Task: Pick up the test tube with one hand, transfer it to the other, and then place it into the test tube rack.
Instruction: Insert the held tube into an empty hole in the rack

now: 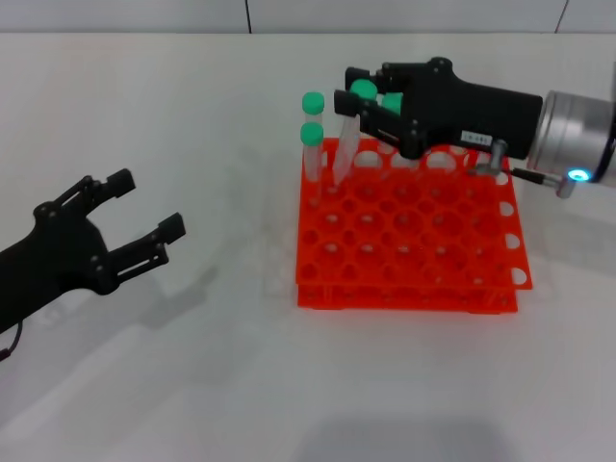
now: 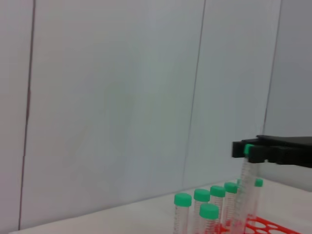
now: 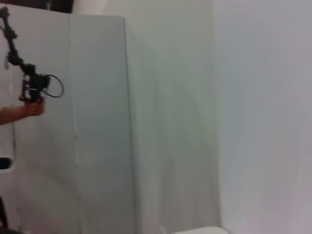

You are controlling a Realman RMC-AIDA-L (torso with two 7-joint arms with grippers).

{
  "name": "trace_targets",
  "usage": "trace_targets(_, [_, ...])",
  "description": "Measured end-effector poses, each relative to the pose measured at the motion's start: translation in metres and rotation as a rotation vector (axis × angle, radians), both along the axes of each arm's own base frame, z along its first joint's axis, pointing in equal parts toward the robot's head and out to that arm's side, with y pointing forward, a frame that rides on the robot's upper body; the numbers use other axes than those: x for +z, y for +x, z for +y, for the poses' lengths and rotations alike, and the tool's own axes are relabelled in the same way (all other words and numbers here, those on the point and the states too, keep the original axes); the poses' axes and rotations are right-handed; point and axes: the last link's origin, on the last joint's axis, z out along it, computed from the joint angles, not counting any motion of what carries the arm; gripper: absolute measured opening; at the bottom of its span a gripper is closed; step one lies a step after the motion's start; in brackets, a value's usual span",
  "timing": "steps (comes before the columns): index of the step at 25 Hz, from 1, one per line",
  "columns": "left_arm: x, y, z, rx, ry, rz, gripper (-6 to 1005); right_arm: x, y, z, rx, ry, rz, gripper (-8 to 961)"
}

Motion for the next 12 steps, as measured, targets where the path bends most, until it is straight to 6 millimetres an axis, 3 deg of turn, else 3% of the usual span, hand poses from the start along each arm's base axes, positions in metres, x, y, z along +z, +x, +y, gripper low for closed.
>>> trace_targets(7, [0.0,-0.017,-0.006,0.048,0.037,-0.013,885,0.001,0.004,0.011,-0.065,0.045,-0.014,248])
trace_targets(12, [-0.002,-0.016,-0.002,0.042,0.043,-0.019,885,-0.002,0.007,0.014,-0.088,0.05,-0.039,249])
